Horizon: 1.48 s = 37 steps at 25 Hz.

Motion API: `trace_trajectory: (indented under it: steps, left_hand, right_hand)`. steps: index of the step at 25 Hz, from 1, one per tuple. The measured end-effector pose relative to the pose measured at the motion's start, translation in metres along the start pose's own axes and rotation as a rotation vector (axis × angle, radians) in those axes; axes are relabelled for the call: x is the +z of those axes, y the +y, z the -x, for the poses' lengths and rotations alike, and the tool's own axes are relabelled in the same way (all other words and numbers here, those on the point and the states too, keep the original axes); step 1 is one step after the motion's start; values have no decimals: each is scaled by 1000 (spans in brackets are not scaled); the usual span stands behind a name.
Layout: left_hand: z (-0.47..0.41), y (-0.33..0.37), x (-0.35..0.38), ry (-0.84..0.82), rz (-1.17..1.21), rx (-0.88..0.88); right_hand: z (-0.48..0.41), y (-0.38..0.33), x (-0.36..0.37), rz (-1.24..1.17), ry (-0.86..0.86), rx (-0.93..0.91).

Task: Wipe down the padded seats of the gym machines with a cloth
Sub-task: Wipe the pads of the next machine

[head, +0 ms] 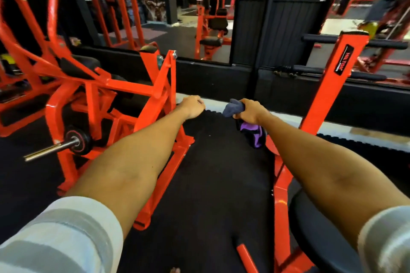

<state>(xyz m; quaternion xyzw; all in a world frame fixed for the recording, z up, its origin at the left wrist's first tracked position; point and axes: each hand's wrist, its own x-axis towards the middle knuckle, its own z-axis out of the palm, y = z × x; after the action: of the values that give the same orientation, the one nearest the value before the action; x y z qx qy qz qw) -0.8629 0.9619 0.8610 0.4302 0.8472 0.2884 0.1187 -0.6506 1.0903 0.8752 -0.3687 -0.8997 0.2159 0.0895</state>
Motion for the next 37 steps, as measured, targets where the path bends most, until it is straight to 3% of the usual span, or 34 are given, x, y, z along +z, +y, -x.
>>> trace_trajectory:
  steps: [8, 14, 27, 37]
  left_hand:
    - [-176, -14, -24, -140, -88, 131]
    - [-282, -22, -3, -218, -61, 119]
    - [-551, 12, 35, -127, 16, -2]
    - [-713, -29, 37, -20, 30, -145]
  right_hand:
    - [-147, 1, 6, -48, 83, 174]
    - [-244, 18, 5, -35, 50, 232]
    - [-532, 104, -45, -26, -24, 56]
    - [-743, 102, -16, -6, -156, -119]
